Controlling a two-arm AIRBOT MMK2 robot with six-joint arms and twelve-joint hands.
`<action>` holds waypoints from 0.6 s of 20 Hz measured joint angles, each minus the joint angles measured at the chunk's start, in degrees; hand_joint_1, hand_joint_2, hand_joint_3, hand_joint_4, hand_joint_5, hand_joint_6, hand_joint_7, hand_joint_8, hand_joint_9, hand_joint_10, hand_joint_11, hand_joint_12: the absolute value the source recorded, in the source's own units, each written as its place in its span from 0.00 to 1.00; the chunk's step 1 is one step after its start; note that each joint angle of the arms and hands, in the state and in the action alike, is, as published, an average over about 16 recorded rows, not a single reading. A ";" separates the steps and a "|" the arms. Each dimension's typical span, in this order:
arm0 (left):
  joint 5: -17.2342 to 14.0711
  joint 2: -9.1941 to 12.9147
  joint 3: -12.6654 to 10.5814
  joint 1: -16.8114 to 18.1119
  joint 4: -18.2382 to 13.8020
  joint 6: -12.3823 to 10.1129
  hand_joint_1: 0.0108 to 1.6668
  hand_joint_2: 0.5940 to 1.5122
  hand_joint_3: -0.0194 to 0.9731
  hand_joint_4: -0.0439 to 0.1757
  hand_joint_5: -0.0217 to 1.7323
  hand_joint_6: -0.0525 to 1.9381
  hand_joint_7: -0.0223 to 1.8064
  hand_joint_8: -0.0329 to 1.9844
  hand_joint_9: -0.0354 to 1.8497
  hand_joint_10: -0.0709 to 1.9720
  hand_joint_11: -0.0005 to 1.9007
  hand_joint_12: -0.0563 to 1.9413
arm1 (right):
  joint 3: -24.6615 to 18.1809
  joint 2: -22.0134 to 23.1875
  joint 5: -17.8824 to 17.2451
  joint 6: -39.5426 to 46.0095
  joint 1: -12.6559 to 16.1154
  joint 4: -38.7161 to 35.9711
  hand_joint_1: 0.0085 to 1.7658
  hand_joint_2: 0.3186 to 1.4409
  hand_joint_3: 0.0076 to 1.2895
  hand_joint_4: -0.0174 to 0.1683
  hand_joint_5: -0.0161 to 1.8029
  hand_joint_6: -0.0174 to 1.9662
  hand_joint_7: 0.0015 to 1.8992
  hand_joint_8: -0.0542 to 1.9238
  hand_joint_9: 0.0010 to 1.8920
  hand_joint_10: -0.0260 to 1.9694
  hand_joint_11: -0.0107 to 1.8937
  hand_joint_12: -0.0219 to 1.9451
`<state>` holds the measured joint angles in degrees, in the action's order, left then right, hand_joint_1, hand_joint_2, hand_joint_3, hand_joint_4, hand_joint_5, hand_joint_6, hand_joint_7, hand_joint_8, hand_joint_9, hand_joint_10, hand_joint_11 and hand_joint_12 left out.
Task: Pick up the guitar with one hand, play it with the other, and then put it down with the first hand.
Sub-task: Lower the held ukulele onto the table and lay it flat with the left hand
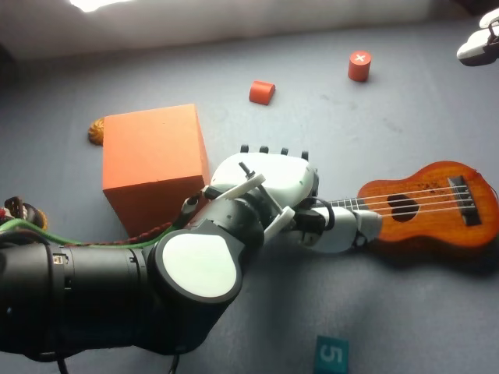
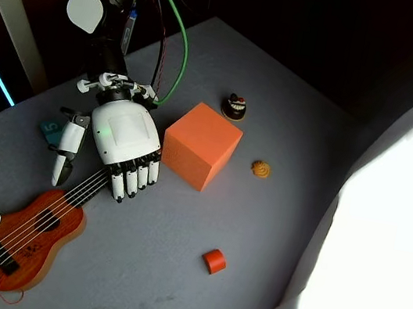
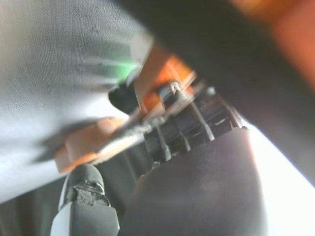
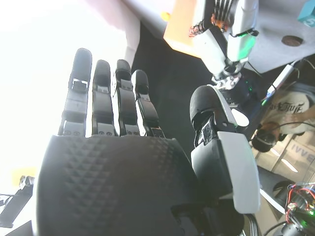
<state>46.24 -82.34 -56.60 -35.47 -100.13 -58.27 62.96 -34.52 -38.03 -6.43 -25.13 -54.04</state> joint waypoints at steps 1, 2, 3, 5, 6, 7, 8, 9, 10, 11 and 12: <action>-0.05 0.00 -0.06 0.02 -0.04 0.01 0.03 0.51 0.02 0.31 0.30 0.44 0.35 0.53 0.36 0.55 0.26 0.76 | -0.02 0.00 -0.07 -0.03 -0.03 -0.02 0.10 0.94 0.01 0.13 0.02 0.22 0.12 0.04 0.01 0.20 0.02 0.39; -0.13 0.01 -0.14 0.07 -0.10 0.05 0.02 0.51 0.02 0.33 0.27 0.38 0.31 0.47 0.32 0.49 0.22 0.72 | -0.05 0.00 -0.14 -0.05 -0.06 -0.05 0.10 0.94 0.01 0.13 0.02 0.22 0.12 0.04 0.01 0.20 0.02 0.39; -0.25 0.03 -0.22 0.16 -0.15 0.12 0.02 0.51 0.02 0.35 0.25 0.32 0.28 0.41 0.29 0.43 0.19 0.67 | -0.08 0.00 -0.21 -0.08 -0.10 -0.07 0.10 0.94 0.01 0.13 0.02 0.22 0.12 0.04 0.01 0.20 0.02 0.39; -0.62 0.11 -0.38 0.51 -0.21 0.45 0.02 0.51 0.02 0.39 0.19 0.21 0.22 0.30 0.23 0.32 0.12 0.56 | -0.14 0.00 -0.36 -0.14 -0.18 -0.12 0.10 0.94 0.01 0.13 0.02 0.22 0.12 0.04 0.01 0.20 0.02 0.39; -0.86 0.20 -0.46 0.78 -0.14 0.77 0.02 0.52 0.02 0.41 0.17 0.17 0.20 0.25 0.20 0.26 0.09 0.50 | -0.17 0.00 -0.42 -0.17 -0.22 -0.15 0.10 0.94 0.01 0.13 0.02 0.22 0.12 0.04 0.01 0.20 0.02 0.39; -1.13 0.31 -0.54 1.11 0.05 1.22 0.02 0.52 0.02 0.42 0.15 0.13 0.18 0.21 0.17 0.21 0.07 0.45 | -0.20 0.00 -0.47 -0.21 -0.27 -0.16 0.10 0.94 0.01 0.13 0.02 0.22 0.12 0.04 0.01 0.20 0.02 0.39; -1.44 0.46 -0.62 1.51 0.43 1.82 0.02 0.52 0.02 0.44 0.13 0.09 0.16 0.16 0.15 0.16 0.05 0.39 | -0.23 0.00 -0.51 -0.25 -0.31 -0.17 0.10 0.94 0.01 0.13 0.02 0.22 0.11 0.03 0.01 0.20 0.02 0.38; -1.76 0.66 -0.68 1.98 0.98 2.58 0.02 0.52 0.02 0.46 0.11 0.06 0.14 0.13 0.13 0.12 0.03 0.34 | -0.27 0.00 -0.55 -0.30 -0.36 -0.17 0.10 0.94 0.01 0.13 0.02 0.22 0.11 0.03 0.01 0.20 0.02 0.38; -2.10 0.91 -0.72 2.53 1.71 3.49 0.02 0.52 0.02 0.48 0.10 0.03 0.12 0.09 0.12 0.08 0.02 0.29 | -0.32 0.00 -0.60 -0.36 -0.41 -0.18 0.10 0.94 0.01 0.13 0.02 0.22 0.11 0.03 0.01 0.20 0.02 0.38; -2.44 1.20 -0.73 3.17 2.61 4.56 0.02 0.52 0.02 0.49 0.09 0.03 0.10 0.06 0.10 0.06 0.01 0.25 | -0.37 0.00 -0.64 -0.41 -0.46 -0.19 0.10 0.94 0.01 0.13 0.02 0.21 0.11 0.03 0.01 0.20 0.02 0.38; -2.79 1.53 -0.71 3.91 3.66 5.82 0.02 0.52 0.02 0.49 0.08 0.03 0.09 0.04 0.09 0.05 0.01 0.22 | -0.41 0.00 -0.68 -0.46 -0.50 -0.20 0.10 0.94 0.01 0.13 0.02 0.21 0.11 0.03 0.01 0.20 0.02 0.38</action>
<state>43.45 -80.81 -57.31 -31.56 -96.47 -52.45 62.55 -34.52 -38.70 -6.89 -25.63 -54.24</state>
